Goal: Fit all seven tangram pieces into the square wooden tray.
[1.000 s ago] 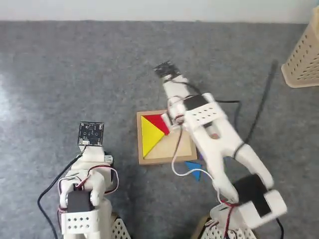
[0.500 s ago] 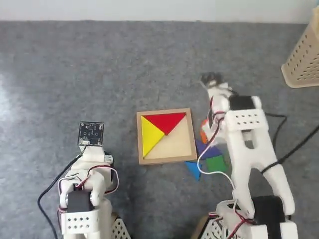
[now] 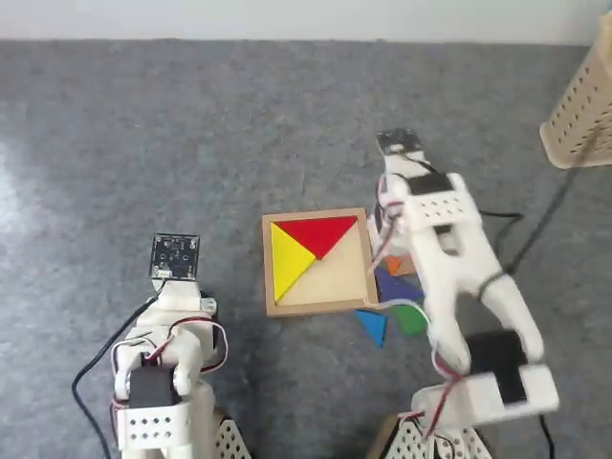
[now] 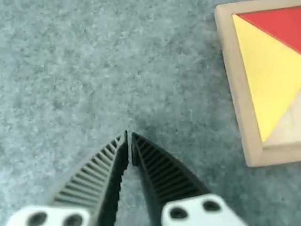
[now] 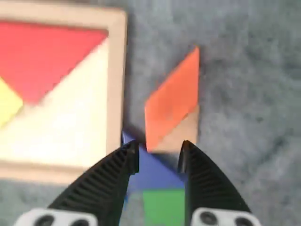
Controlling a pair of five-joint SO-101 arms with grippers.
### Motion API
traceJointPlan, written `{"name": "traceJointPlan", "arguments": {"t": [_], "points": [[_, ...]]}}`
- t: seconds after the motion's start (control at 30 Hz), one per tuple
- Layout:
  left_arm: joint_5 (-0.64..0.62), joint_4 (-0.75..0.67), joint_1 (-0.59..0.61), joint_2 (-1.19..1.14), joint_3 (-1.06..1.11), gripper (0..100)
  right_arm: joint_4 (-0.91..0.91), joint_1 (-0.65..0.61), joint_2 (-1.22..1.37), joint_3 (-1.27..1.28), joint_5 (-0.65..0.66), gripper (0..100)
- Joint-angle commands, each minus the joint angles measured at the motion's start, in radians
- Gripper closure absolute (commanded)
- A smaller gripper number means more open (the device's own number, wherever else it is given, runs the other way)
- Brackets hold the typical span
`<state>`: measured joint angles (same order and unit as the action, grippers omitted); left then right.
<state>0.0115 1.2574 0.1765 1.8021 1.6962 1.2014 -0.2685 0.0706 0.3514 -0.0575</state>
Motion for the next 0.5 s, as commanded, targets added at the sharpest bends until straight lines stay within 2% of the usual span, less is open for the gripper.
{"name": "traceJointPlan", "arguments": {"t": [0.0, 0.27, 0.47], "points": [[-0.008, 0.005, 0.003, 0.017, -0.012, 99, -0.039, 0.005, 0.110, -0.124, -0.087, 84.1], [-0.008, 0.005, 0.003, 0.017, -0.012, 99, -0.048, 0.024, 0.269, -0.216, -0.157, 84.0], [-0.008, 0.005, 0.003, 0.017, -0.012, 99, -0.039, 0.111, 0.308, -0.281, -0.146, 84.0]]}}
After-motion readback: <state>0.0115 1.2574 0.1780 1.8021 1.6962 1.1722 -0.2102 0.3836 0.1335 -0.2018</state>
